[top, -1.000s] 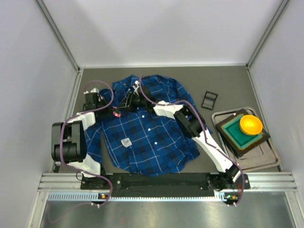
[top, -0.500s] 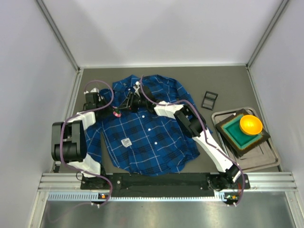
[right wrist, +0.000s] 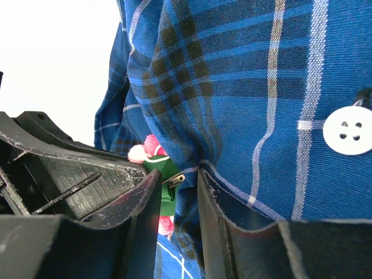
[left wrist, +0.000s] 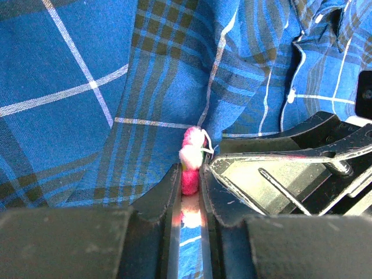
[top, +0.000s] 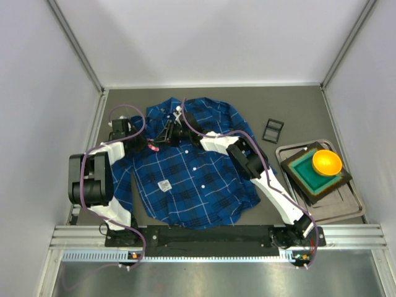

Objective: Remove the brooch from the garment

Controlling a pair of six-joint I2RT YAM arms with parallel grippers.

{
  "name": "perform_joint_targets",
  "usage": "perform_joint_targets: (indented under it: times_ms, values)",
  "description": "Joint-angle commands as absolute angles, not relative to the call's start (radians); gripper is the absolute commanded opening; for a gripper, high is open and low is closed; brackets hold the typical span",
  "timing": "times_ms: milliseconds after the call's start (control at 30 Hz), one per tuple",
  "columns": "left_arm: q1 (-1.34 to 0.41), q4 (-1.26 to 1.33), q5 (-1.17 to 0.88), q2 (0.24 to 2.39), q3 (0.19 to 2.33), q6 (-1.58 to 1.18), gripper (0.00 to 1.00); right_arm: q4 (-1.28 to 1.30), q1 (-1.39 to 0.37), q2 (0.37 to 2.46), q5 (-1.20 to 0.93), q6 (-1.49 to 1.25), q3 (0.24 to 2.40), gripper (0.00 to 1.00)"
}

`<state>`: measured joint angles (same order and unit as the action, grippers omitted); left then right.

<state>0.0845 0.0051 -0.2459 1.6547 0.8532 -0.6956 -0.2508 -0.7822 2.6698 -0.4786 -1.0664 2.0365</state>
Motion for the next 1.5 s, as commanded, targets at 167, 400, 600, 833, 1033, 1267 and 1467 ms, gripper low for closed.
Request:
perform_joint_targets:
  times_ms: [167,400,600,833,1033,1267,1467]
  values:
    - [0.080,-0.026,-0.253,1.683,0.879,-0.719,0.00,-0.146,-0.811,2.697,-0.420,-1.028,2.042,0.25]
    - [0.083,-0.035,-0.227,1.686,0.870,-0.703,0.00,-0.164,-0.808,2.692,-0.420,-1.029,2.034,0.04]
    - [0.084,-0.043,-0.224,1.686,0.864,-0.683,0.00,-0.187,-0.802,2.692,-0.437,-1.032,2.039,0.12]
    - [0.092,-0.043,-0.232,1.683,0.853,-0.678,0.00,-0.248,-0.782,2.654,-0.451,-1.042,1.980,0.35]
    - [0.097,-0.037,-0.252,1.680,0.850,-0.675,0.00,-0.279,-0.772,2.622,-0.476,-1.046,1.939,0.46]
    - [0.098,-0.118,-0.207,1.660,0.887,-0.618,0.00,-0.265,-0.753,2.573,-0.488,-1.019,1.898,0.59]
    - [0.084,-0.401,-0.091,1.733,1.074,-0.563,0.00,-0.154,-0.733,2.565,-0.410,-0.940,1.910,0.61]
